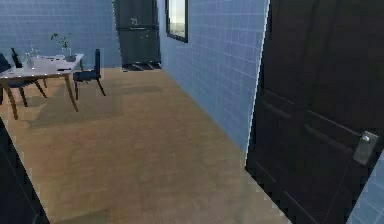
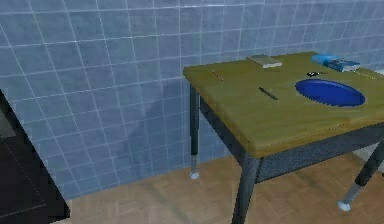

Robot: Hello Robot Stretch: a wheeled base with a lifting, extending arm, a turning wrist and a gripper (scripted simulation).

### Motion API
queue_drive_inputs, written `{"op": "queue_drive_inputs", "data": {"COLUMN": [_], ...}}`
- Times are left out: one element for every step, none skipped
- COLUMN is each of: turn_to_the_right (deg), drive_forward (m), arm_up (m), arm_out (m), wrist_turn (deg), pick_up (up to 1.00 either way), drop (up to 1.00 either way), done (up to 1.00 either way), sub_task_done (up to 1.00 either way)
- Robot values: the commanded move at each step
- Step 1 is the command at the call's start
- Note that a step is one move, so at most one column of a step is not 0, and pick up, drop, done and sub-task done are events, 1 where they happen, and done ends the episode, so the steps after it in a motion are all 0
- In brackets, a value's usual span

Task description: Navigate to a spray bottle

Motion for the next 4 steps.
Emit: {"op": "queue_drive_inputs", "data": {"turn_to_the_right": [-12.0, 0.0, 0.0, -45.0], "drive_forward": [0.00, 1.00, 0.65, 0.00], "arm_up": [0.00, 0.00, 0.00, 0.00], "arm_out": [0.00, 0.00, 0.00, 0.00], "wrist_turn": [0.0, 0.0, 0.0, 0.0], "pick_up": [0.00, 0.00, 0.00, 0.00], "drop": [0.00, 0.00, 0.00, 0.00], "done": [0.00, 0.00, 0.00, 0.00], "sub_task_done": [0.00, 0.00, 0.00, 0.00]}}
